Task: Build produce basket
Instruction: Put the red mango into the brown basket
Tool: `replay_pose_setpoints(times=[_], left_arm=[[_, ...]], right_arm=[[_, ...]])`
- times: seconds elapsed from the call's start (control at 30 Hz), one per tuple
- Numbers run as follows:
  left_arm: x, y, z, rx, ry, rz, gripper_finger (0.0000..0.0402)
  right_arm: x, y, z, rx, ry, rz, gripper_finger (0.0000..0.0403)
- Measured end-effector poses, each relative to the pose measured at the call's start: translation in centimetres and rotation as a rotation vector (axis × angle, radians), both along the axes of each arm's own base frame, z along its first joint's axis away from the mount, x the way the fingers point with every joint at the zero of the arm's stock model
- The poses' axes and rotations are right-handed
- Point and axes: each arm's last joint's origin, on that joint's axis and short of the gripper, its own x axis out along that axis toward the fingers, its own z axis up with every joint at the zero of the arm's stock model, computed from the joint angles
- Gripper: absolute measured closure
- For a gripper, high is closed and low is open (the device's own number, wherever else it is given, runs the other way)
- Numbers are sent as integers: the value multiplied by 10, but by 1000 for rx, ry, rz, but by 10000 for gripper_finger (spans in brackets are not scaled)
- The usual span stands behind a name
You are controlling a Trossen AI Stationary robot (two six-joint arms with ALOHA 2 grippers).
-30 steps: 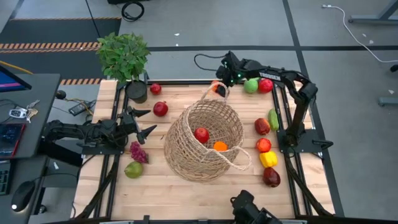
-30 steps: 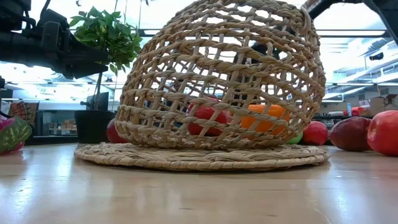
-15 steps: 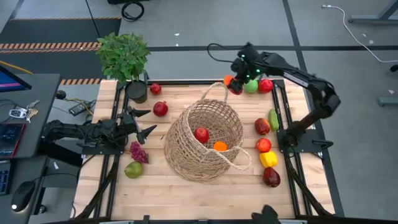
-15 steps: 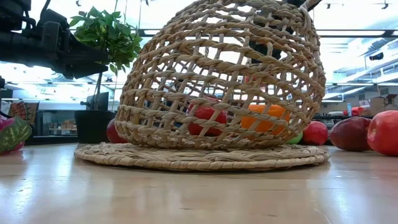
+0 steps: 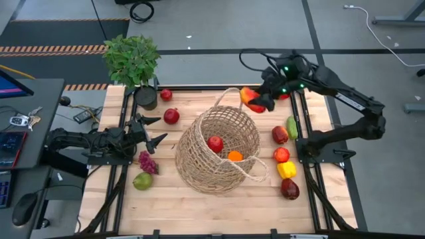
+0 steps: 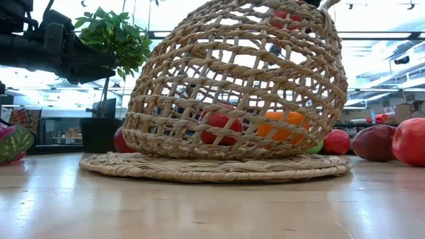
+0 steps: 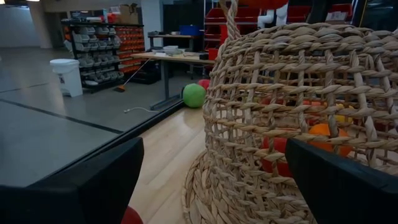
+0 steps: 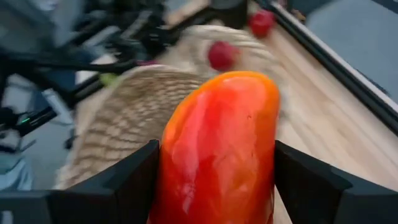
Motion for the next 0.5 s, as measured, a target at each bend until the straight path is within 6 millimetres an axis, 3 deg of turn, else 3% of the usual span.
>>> replay_pose_setpoints(times=[0.33,0.5], left_arm=[[0,0,0,0,0,0,4],[0,0,0,0,0,0,4]], right_arm=[[13,52,13,-101,-109,229,112],[19,71,18,-265,-161,321,112]])
